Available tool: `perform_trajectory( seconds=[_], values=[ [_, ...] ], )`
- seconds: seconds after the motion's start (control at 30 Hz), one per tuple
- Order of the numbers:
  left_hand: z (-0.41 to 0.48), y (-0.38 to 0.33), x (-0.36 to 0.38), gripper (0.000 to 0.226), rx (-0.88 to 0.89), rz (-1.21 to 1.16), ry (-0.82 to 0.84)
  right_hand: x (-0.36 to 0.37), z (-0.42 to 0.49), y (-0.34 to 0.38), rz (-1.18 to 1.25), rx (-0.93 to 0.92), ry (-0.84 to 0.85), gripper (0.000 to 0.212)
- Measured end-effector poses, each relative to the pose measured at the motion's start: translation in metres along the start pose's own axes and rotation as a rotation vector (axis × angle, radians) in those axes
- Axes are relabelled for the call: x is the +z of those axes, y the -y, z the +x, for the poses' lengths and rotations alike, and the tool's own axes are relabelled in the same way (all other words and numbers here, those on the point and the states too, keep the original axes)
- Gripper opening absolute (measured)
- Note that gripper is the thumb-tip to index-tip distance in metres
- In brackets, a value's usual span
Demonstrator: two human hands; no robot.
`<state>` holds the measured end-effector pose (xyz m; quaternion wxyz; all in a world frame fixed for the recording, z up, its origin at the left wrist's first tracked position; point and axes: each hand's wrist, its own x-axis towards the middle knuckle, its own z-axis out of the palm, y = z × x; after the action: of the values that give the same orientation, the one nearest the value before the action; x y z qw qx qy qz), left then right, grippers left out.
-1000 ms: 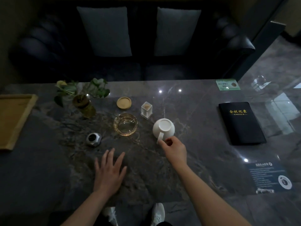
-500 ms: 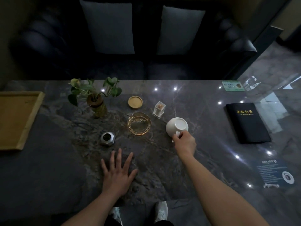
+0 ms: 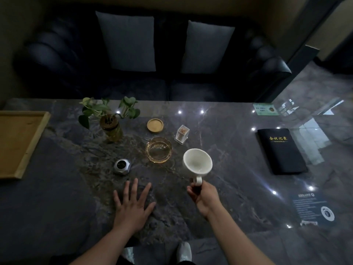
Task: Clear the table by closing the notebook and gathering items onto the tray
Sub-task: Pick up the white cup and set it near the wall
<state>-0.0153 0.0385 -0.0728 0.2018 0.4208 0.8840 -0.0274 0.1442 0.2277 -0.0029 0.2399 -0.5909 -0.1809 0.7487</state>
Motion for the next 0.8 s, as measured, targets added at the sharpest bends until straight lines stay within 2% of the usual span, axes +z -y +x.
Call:
perform_trajectory(
  seconds=[0.13,0.8],
  values=[
    [0.002,0.001,0.006,0.073,0.004,0.04,-0.049,-0.005,0.0,-0.004,-0.009,0.025,0.004,0.022],
    [0.003,0.001,0.005,0.074,0.009,0.032,-0.034,-0.004,0.009,-0.019,-0.121,0.033,0.028,0.02]
  ],
)
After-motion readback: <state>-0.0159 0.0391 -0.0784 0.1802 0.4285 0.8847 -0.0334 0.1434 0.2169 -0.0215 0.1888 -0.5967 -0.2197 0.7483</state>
